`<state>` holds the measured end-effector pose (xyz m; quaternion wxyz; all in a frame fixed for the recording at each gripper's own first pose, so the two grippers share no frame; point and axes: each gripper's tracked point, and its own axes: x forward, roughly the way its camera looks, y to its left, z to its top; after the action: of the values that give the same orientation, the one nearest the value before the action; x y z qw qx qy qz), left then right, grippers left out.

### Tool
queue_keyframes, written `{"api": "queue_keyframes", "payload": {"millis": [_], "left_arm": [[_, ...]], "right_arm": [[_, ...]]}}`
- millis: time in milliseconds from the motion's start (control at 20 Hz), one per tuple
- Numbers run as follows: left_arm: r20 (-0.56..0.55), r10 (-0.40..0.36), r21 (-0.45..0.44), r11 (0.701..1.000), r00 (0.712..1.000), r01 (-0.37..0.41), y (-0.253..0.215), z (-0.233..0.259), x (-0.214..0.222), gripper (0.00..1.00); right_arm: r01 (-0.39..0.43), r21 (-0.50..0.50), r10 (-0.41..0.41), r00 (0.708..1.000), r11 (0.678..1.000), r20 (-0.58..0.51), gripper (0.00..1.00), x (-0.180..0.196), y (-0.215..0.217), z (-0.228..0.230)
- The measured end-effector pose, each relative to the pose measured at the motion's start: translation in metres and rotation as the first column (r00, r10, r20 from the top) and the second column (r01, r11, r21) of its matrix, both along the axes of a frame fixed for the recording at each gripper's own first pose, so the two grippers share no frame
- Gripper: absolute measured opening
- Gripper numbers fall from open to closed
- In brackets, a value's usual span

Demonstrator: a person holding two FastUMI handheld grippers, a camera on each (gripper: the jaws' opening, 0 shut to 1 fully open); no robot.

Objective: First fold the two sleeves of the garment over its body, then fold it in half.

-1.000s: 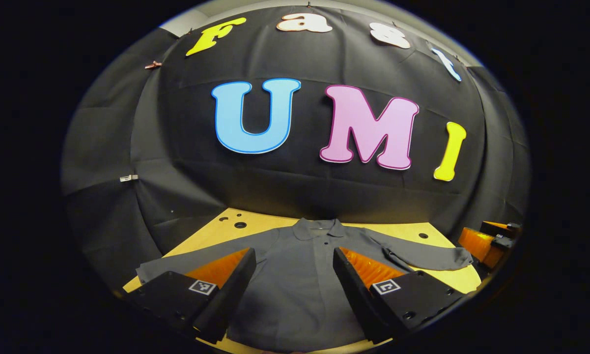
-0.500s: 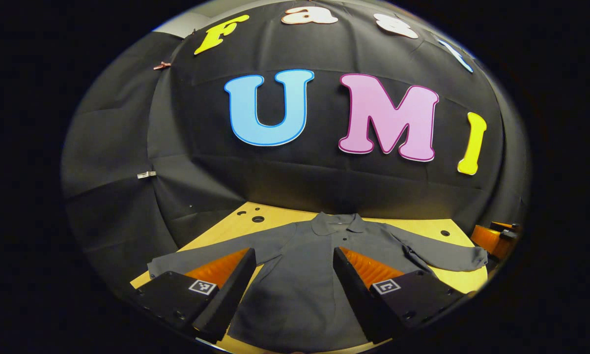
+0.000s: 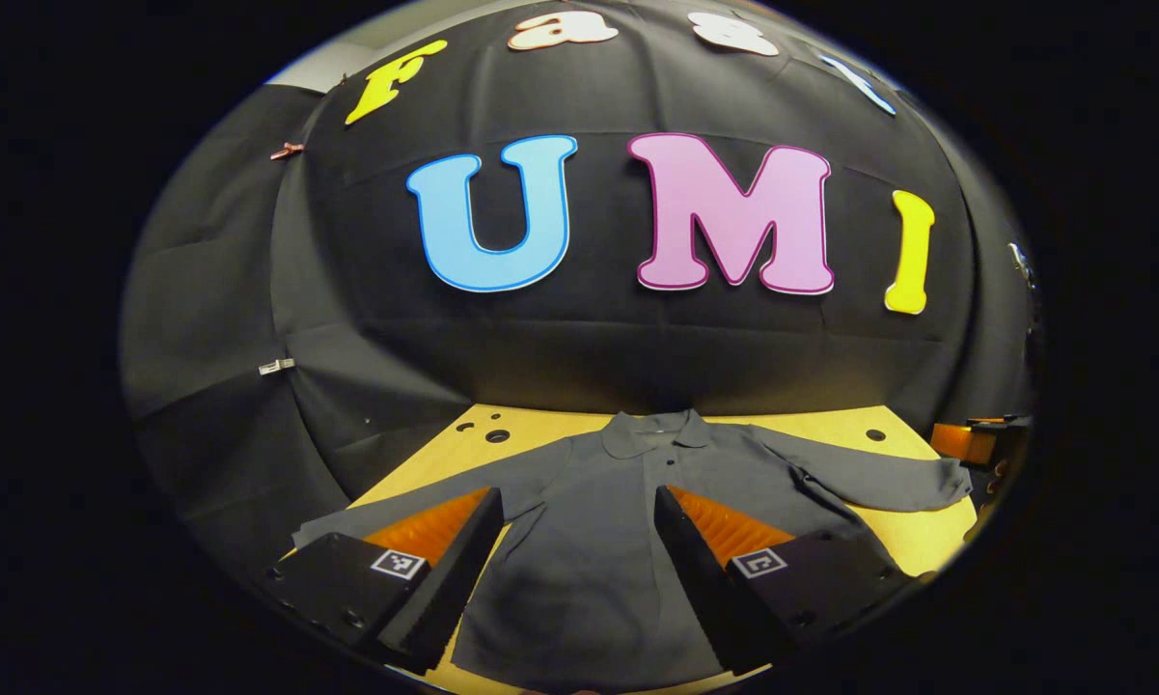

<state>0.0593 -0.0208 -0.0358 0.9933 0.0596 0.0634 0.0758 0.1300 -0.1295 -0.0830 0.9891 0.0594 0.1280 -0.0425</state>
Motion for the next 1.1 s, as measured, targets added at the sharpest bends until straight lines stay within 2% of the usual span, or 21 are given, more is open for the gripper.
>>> {"api": "queue_keyframes", "payload": {"millis": [400,600,750,900,1100], "left_arm": [[-0.029,-0.001,0.043,0.999,1.000,0.002,0.000,-0.006,-0.001,0.98],[-0.065,0.002,0.050,0.999,0.998,0.001,0.000,-0.015,-0.001,0.98],[-0.075,-0.015,0.061,0.998,0.997,0.020,-0.007,-0.017,0.000,0.98],[-0.090,-0.030,0.075,0.996,0.996,0.037,-0.012,-0.021,0.003,0.98],[-0.106,-0.006,0.072,0.997,0.994,0.014,-0.010,-0.028,0.004,0.98]], "right_arm": [[0.178,0.053,-0.170,0.975,0.983,-0.141,0.99,0.017,-0.086,-0.045],[0.256,0.044,-0.239,0.942,0.966,-0.236,0.99,0.021,-0.128,-0.077],[0.293,0.069,-0.262,0.921,0.954,-0.289,0.99,0.025,-0.148,-0.099],[0.346,0.061,-0.311,0.897,0.936,-0.315,0.99,0.029,-0.181,-0.109],[0.427,0.042,-0.391,0.860,0.903,-0.327,0.99,0.033,-0.220,-0.119]]}}
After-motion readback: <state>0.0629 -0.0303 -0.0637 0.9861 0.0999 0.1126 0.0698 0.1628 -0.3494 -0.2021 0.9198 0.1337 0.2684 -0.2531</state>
